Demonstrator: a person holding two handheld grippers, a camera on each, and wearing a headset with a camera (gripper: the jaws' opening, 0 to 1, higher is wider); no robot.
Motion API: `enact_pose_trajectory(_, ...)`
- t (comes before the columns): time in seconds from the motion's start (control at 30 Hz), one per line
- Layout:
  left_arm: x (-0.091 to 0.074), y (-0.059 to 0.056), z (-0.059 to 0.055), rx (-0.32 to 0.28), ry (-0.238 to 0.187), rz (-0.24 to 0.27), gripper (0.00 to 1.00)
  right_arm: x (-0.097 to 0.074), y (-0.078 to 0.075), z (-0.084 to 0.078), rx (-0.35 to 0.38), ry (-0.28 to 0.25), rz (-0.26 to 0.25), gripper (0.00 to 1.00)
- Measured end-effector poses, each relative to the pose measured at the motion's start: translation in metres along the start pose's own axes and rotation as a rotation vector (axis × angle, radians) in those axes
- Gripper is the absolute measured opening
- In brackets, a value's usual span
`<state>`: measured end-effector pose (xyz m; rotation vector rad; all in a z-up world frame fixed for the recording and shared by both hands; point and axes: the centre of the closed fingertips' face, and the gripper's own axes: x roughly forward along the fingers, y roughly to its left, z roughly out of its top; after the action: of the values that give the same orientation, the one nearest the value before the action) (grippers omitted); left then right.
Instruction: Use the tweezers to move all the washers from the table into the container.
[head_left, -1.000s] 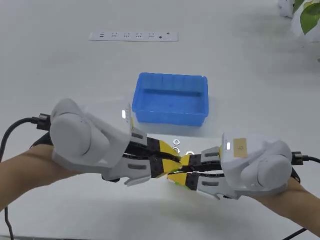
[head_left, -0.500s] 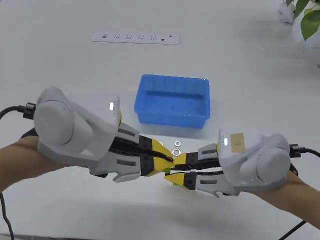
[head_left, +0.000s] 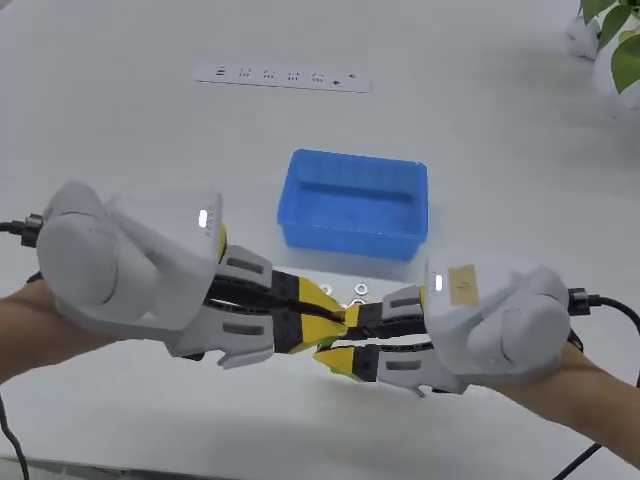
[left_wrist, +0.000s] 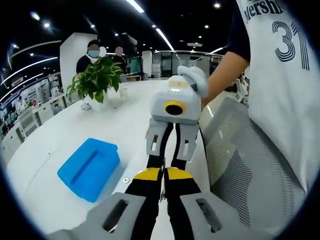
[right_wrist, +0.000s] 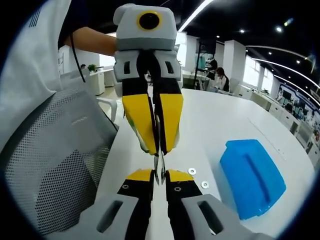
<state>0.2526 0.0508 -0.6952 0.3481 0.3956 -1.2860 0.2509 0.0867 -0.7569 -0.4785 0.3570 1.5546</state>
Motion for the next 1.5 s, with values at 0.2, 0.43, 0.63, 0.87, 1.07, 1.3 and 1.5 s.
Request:
enact_pose_trajectory(0.2,-0.008,0.007,-0.005,0.024,0.018,0.025,0.06,0.003,-0.002,0.0,-0.009,0.016,0.015,0.09)
enact_pose_trajectory(0.43,-0.009,0.009,-0.005,0.011,0.007,0.014,0.07,0.003,-0.006,0.003,0.006,-0.001,0.026,0.08)
enact_pose_trajectory(0.63,-0.01,0.005,-0.007,0.007,0.017,-0.029,0.08,0.003,-0.001,0.004,0.011,-0.004,0.049,0.08)
enact_pose_trajectory(0.87,-0.012,0.003,-0.01,-0.006,0.026,-0.045,0.07,0.006,0.003,0.003,0.006,0.005,0.076,0.08)
enact_pose_trajectory(1.07,-0.017,0.009,-0.01,0.0,0.021,-0.028,0.06,0.008,-0.003,0.008,-0.018,0.002,0.043,0.1)
enact_pose_trajectory(1.3,-0.022,0.018,-0.018,0.045,0.037,-0.006,0.06,0.02,-0.015,0.009,-0.07,0.027,0.006,0.1)
enact_pose_trajectory(1.5,-0.022,0.03,-0.027,0.059,0.058,0.015,0.06,0.029,-0.027,0.005,-0.1,0.055,-0.011,0.11)
